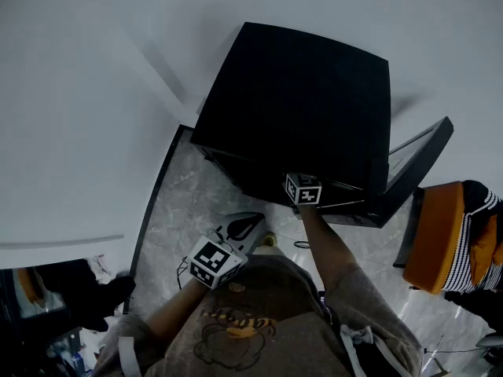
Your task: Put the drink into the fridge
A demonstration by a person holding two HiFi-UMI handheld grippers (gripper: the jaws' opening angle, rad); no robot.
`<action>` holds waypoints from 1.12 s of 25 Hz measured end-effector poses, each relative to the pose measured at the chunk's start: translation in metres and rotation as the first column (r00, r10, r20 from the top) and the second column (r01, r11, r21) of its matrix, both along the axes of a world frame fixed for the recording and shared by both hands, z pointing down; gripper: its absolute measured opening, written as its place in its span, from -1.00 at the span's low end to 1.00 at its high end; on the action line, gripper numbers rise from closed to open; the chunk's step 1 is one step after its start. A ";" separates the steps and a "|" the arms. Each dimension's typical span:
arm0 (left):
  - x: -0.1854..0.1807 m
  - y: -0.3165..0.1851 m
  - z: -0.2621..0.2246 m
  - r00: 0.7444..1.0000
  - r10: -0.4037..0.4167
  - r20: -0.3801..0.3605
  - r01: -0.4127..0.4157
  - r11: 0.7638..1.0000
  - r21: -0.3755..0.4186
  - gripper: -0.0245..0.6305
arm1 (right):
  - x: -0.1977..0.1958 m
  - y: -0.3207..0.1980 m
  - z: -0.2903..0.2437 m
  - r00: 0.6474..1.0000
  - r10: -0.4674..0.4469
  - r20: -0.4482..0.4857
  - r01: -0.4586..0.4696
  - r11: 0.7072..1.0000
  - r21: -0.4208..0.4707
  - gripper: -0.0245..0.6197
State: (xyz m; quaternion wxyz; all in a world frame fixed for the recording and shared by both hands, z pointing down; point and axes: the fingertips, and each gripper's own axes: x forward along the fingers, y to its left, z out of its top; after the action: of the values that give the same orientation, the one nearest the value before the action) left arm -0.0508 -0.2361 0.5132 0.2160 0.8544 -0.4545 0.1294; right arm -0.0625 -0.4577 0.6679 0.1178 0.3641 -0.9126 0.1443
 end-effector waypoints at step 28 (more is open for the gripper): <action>0.003 0.008 0.002 1.000 -0.008 -0.022 0.008 1.000 -0.016 -0.91 | 0.004 -0.002 -0.006 1.000 0.007 -0.001 -0.007 1.000 -0.028 0.14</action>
State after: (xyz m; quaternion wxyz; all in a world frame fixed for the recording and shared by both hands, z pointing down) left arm -0.0482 -0.2278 0.5155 0.2285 0.8522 -0.4545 0.1226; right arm -0.0584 -0.4594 0.6618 0.1227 0.3656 -0.9092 0.1572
